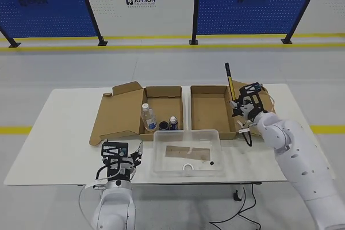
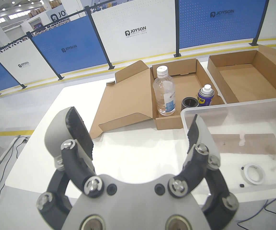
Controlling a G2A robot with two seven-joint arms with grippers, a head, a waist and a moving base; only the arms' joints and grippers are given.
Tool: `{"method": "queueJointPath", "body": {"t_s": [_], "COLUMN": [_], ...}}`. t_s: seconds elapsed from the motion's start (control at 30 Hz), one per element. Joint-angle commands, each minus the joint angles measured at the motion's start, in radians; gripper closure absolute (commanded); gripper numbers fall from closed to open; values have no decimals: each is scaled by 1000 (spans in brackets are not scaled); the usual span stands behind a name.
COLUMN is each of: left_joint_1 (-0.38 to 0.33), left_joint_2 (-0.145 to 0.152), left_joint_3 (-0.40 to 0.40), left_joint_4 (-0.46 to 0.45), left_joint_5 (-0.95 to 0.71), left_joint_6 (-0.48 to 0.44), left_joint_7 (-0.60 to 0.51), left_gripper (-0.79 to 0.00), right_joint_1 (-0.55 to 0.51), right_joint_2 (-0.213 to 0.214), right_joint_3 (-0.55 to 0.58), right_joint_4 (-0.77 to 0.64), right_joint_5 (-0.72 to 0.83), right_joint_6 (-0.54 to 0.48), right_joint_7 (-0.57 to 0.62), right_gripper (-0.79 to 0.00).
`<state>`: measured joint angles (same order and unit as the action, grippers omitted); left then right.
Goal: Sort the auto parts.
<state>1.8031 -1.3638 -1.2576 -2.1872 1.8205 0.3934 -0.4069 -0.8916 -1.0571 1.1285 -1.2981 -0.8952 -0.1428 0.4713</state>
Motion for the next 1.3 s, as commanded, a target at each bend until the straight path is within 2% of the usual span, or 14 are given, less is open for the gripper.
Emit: {"method": "queueJointPath", "body": {"t_s": [0.0,0.4,0.83,1.23,1.27], "left_joint_1": [0,0,0,0,0], "left_joint_2": [0,0,0,0,0], "left_joint_3": [0,0,0,0,0], "left_joint_4": [0,0,0,0,0], "left_joint_5": [0,0,0,0,0], "left_joint_6": [0,0,0,0,0], "left_joint_7": [0,0,0,0,0], "left_gripper": [-785,-785,-785,-785,-785], "right_joint_1": [14,96,163,181,180], "right_joint_2": [-7,-68,-138,-163,-165], "right_joint_3": [-9,-108,-206,-220,-219], "right_joint_4": [33,189,390,481,484], "right_joint_5": [8,79,171,173,174], "right_joint_6": [17,109,64,44,43], "right_joint_7": [-10,-52,-83,-79,-79], "right_gripper": [0,0,0,0,-58]}}
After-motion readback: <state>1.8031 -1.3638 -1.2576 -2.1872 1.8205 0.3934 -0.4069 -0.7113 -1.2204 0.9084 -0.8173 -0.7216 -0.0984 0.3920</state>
